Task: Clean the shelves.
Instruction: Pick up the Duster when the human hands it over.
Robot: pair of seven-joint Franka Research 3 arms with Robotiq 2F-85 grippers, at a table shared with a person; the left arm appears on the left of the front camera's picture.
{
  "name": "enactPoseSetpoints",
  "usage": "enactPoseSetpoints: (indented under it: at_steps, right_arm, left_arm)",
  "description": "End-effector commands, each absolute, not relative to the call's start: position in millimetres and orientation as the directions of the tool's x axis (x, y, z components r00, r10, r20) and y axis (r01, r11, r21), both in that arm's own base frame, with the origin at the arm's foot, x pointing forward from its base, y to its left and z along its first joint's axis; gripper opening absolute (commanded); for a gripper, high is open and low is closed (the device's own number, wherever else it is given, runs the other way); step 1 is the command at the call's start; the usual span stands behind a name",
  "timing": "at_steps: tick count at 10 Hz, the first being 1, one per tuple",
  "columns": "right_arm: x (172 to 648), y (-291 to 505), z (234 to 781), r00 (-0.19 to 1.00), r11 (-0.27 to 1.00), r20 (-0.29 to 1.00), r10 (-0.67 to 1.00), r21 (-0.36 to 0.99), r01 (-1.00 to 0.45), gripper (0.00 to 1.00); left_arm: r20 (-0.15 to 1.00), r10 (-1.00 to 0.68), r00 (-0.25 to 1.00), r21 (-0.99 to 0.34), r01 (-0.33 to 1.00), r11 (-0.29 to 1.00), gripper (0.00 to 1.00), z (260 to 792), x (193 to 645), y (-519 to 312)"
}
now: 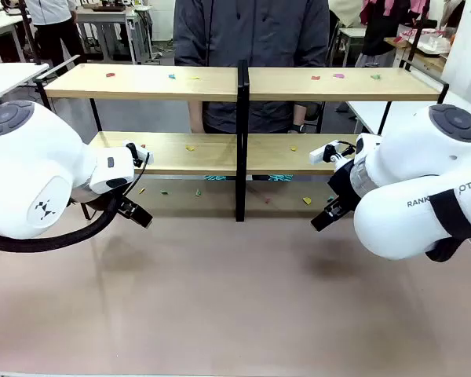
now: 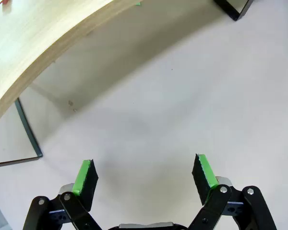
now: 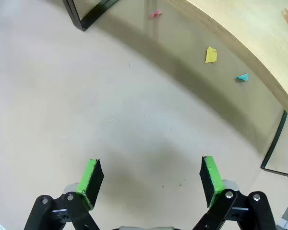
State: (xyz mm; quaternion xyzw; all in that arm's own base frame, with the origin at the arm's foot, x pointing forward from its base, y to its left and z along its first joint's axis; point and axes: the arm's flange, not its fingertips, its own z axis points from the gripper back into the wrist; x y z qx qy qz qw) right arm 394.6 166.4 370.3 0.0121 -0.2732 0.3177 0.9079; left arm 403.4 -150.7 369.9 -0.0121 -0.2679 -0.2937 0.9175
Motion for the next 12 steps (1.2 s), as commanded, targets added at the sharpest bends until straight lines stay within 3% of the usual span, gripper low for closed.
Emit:
enactPoseSetpoints:
  at_steps: [1, 11, 12]
  right_arm:
    - [394.7, 166.4, 370.4, 0.649, 0.798, 0.504, 0.570, -0.152, -0.584, 1.00]
    - [394.6, 166.5, 370.3, 0.649, 0.798, 0.504, 0.571, -0.152, -0.584, 1.00]
    - [371.5, 150.6, 386.1, 0.672, 0.765, 0.429, 0.604, -0.074, -0.640, 1.00]
  left_arm:
    - [0.499, -0.533, 0.684, 0.135, 0.545, 0.827, 1.00, 370.1, 403.3, -150.8]
    - [0.499, -0.532, 0.684, 0.135, 0.545, 0.828, 1.00, 369.9, 403.4, -150.6]
    - [0.472, -0.597, 0.649, 0.074, 0.646, 0.760, 1.00, 399.4, 373.8, -133.3]
